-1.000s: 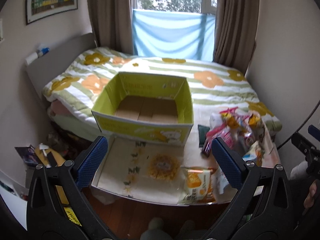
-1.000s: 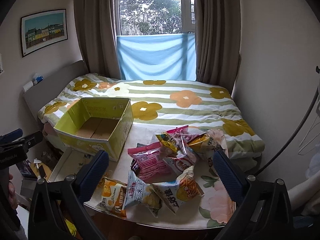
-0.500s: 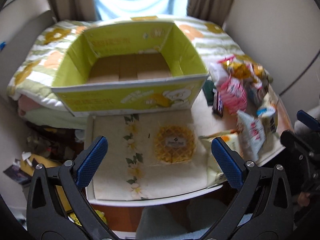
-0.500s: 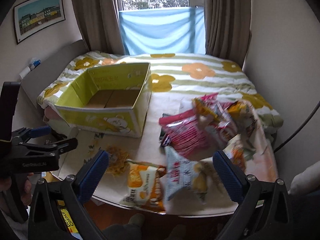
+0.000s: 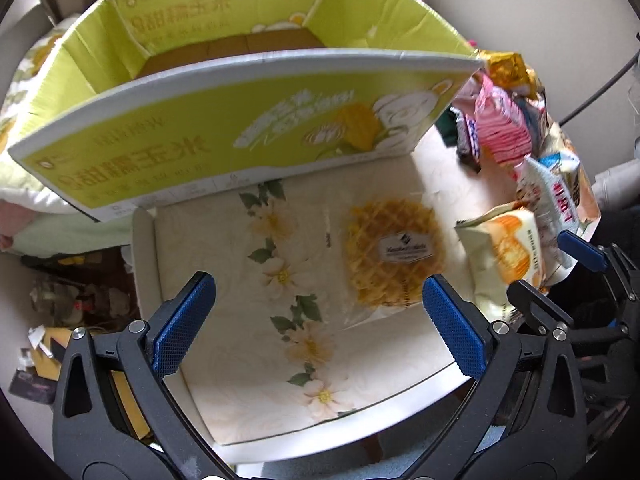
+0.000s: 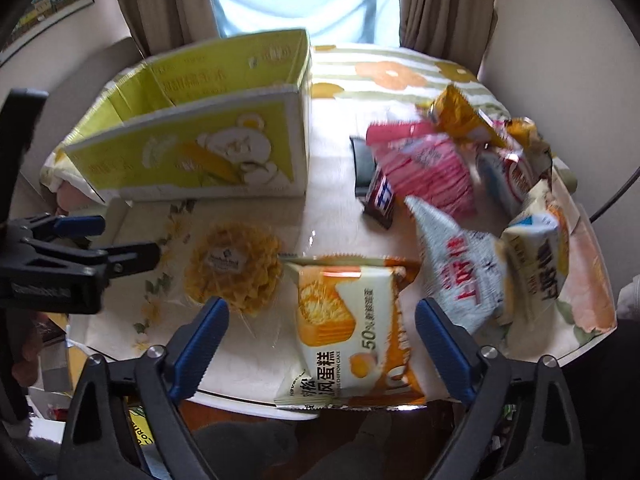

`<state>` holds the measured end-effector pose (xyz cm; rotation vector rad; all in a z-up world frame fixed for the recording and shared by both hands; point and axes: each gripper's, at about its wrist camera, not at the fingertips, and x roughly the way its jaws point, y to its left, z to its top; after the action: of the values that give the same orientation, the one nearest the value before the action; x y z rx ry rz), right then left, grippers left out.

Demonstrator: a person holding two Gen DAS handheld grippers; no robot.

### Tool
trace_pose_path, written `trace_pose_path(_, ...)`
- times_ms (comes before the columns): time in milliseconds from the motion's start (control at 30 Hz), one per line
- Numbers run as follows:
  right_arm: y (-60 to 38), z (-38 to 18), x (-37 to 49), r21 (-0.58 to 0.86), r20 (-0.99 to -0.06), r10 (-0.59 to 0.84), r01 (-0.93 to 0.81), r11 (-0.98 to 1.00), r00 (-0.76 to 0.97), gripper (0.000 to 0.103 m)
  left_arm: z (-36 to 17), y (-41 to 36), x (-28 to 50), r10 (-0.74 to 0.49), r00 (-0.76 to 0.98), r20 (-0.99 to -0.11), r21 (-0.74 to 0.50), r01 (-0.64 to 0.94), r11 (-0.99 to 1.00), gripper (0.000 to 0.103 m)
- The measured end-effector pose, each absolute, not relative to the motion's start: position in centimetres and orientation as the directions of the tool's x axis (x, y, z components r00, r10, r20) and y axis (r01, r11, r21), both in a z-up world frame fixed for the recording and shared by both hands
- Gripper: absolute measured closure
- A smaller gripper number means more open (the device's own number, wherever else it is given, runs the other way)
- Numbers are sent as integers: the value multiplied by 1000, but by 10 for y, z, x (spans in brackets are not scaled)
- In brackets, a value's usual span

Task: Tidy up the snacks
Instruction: 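Lower the left tool to the waffle packet while the right tool approaches the orange cake packet, then close the left tool on the waffle packet while the right tool grips the orange cake packet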

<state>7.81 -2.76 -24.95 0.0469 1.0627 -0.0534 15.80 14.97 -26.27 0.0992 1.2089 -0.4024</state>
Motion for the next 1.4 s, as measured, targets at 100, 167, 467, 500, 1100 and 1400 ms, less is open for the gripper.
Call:
trace_pose_path(100,-29,-262,82,-12,-886,-48,82,997,462,18,-272,147,161,-255,272,-928,-143,375,916,0)
trace_pose_path(167,-31,-268,84,-20,-891,-60,92,996,450,19,-276,143,162,-262,259,-930,-150,386,910,0)
trace_pose_path(467,-40,-287,91,7,-911,-43,118,993,411,23,-286,123,164,-285,231,-930,-172,411,895,0)
trace_pose_path(500,-41,-290,92,7,-914,-40,115,993,403,28,-286,121,164,-286,229,-931,-173,412,894,0)
trace_pose_path(1100,-83,-255,96,246,-859,182,75,966,479,45,-298,79,169,-265,196,-944,-167,409,897,0)
trace_pose_path(1400,-87,-245,104,271,-847,221,36,962,484,45,-317,61,171,-196,190,-962,-114,373,921,0)
